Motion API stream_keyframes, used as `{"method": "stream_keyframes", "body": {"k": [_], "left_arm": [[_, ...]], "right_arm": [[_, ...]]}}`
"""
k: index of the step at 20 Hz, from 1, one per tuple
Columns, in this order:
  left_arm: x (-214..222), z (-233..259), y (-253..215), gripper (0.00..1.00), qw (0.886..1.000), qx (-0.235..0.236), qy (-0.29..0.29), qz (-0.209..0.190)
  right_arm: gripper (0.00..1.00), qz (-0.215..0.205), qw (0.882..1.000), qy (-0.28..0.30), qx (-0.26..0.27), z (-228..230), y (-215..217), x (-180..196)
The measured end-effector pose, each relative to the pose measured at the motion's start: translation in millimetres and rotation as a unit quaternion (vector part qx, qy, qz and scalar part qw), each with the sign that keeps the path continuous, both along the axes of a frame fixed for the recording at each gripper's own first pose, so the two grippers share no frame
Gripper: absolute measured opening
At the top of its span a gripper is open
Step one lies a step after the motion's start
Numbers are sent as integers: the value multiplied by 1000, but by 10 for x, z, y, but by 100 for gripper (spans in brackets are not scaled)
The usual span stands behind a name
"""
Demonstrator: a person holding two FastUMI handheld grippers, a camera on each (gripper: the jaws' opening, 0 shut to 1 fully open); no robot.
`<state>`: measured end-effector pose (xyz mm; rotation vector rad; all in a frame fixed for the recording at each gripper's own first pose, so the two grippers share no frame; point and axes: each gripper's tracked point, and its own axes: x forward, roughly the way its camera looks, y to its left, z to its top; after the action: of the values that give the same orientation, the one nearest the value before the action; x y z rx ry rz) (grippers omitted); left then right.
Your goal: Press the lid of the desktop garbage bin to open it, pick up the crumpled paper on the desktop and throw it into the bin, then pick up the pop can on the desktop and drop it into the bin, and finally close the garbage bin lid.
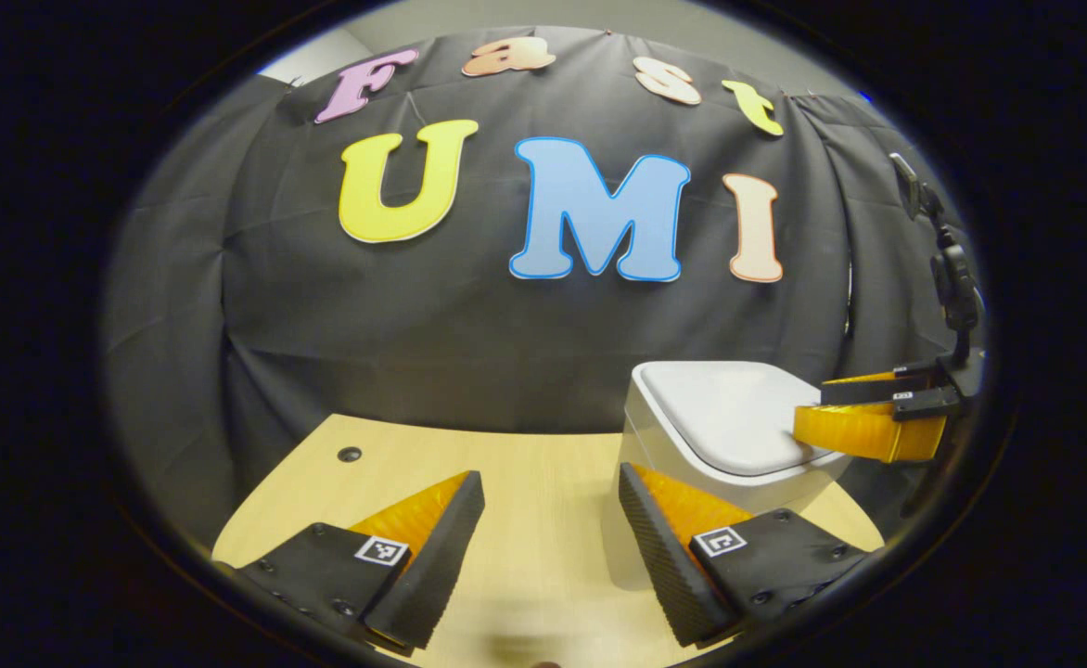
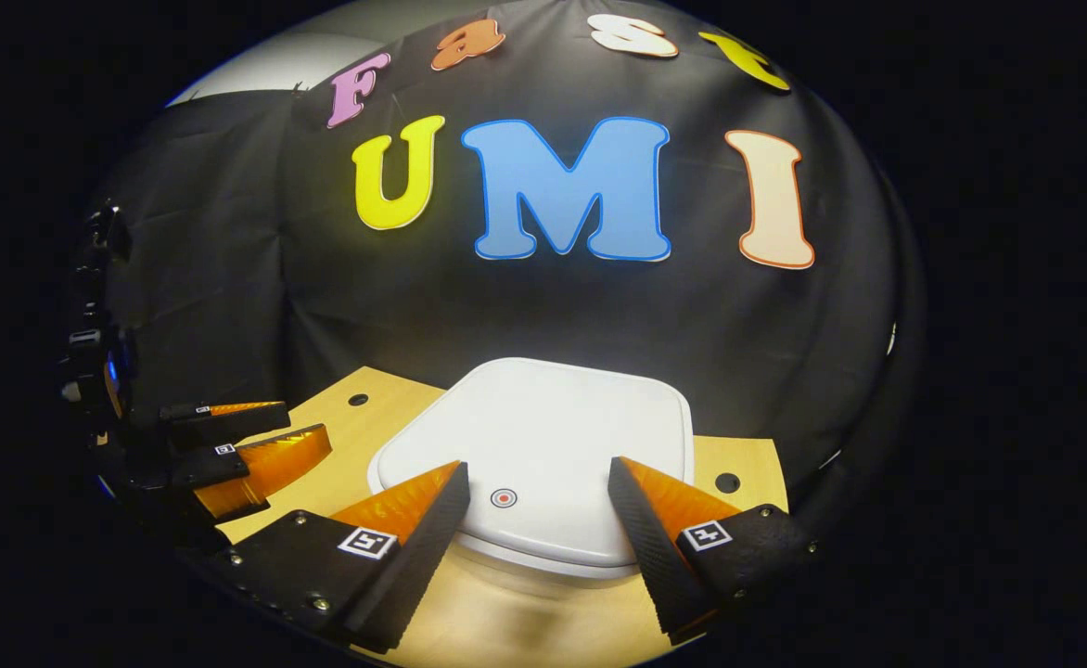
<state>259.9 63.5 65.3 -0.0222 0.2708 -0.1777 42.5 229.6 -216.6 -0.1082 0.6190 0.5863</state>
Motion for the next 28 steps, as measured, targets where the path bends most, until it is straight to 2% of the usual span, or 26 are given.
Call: {"method": "stream_keyframes", "body": {"k": [13, 16, 28], "left_arm": [[-27, -66, 49, 100, 1000, -8, 9, 3], [-23, -86, 59, 93, 1000, -9, 10, 4], [20, -81, 26, 96, 1000, -7, 9, -3]], "right_arm": [[98, -29, 999, -9, 12, -24, -1, 23], [98, -28, 999, -16, 8, -44, -4, 23], [99, -38, 999, -21, -1, -98, -3, -13]]}}
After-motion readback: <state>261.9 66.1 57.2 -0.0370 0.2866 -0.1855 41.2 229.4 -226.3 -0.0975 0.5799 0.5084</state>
